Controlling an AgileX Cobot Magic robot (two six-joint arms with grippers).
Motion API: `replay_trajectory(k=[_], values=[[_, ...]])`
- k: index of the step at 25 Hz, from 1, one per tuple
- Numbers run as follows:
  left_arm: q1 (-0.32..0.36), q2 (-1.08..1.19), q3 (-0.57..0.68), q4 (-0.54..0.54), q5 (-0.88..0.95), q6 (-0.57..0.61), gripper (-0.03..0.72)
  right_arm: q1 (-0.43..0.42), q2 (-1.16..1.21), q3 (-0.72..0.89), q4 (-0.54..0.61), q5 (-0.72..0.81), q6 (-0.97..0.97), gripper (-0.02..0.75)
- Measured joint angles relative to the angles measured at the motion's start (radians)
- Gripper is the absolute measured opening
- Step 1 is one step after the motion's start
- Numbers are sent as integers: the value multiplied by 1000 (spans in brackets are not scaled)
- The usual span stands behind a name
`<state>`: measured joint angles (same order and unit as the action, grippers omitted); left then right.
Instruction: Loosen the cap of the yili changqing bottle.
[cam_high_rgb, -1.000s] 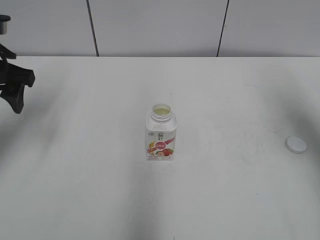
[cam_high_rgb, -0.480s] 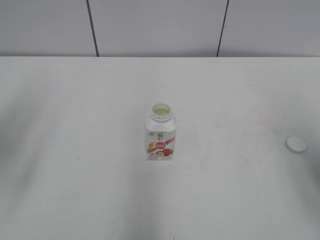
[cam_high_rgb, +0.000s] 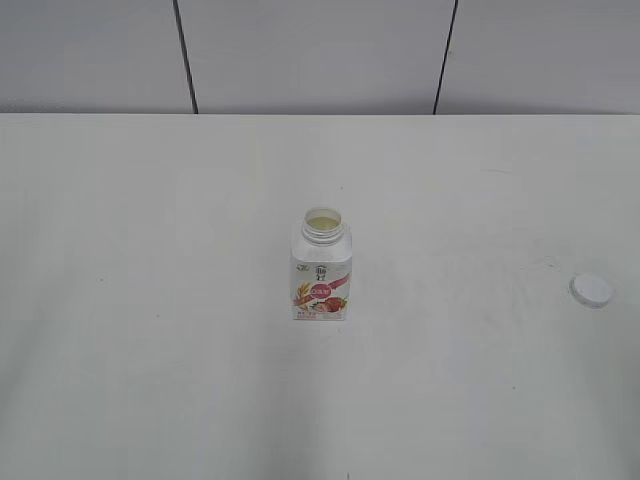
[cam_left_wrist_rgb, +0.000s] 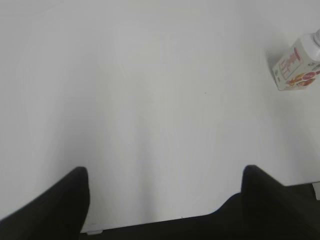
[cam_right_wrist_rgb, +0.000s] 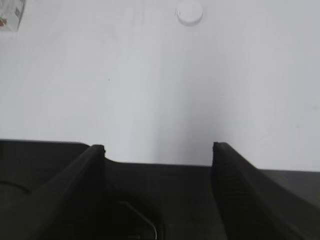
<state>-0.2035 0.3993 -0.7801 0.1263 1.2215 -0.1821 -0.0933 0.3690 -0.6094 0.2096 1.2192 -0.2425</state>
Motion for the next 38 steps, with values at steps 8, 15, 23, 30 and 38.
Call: replay_trajectory(k=[8, 15, 23, 30, 38], values=[[0, -335, 183, -12, 5, 79, 557, 0, -354, 16, -4, 2, -1, 522], [0, -407, 215, -18, -47, 89, 555, 0, -377, 48, -36, 6, -2, 522], [0, -407, 262, -53, -160, 96, 555, 0, -377, 93, -54, -102, -8, 522], [1, -407, 262, -57, -161, 97, 555, 0, -377, 93, -55, -108, -8, 522], [128, -407, 262, -68, -161, 97, 554, 0, -377, 94, -74, -110, -8, 522]])
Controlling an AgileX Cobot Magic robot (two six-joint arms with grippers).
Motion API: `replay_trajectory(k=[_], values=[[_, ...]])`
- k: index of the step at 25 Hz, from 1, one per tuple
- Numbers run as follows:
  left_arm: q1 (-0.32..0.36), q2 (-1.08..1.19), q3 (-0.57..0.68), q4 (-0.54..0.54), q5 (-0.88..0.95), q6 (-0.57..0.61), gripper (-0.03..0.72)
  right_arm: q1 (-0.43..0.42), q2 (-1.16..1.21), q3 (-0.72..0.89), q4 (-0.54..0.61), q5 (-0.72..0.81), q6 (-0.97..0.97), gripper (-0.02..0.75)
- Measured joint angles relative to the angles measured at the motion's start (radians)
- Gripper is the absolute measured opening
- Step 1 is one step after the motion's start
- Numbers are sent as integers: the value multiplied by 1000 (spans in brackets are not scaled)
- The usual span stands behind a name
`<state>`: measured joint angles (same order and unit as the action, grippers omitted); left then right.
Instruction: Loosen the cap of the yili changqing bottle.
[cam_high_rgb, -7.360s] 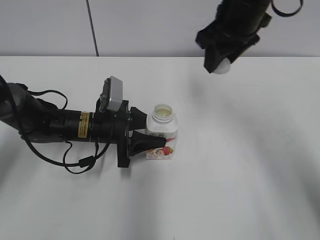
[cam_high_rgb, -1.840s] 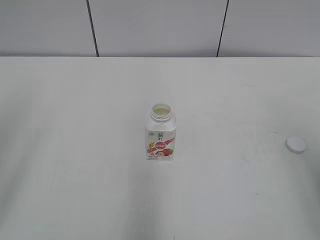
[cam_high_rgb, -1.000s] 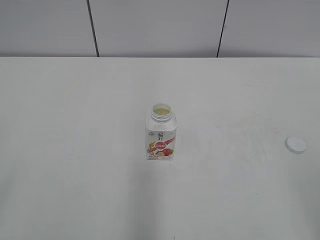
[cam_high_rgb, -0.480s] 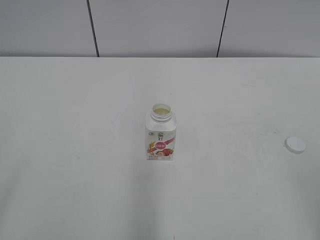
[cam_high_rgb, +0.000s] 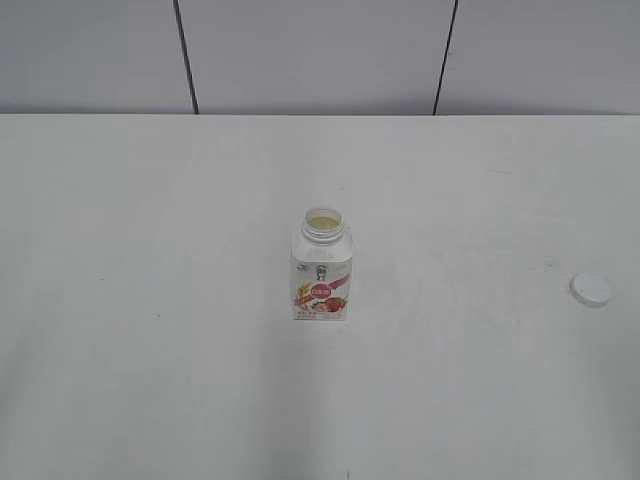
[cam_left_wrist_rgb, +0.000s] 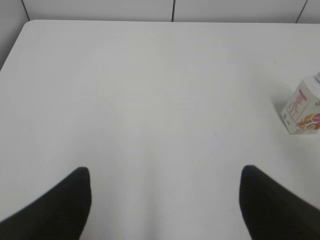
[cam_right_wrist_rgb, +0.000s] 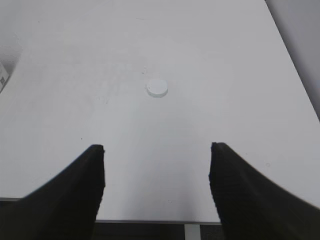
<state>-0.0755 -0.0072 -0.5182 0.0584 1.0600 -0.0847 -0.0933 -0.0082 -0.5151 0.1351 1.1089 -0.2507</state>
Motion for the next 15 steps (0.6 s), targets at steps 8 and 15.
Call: replay_trajectory(k=[8, 15], values=[[20, 0, 0, -15, -1, 0, 554, 21, 0, 0, 0, -2, 0, 522], [22, 0, 0, -15, -1, 0, 554, 21, 0, 0, 0, -3, 0, 522]])
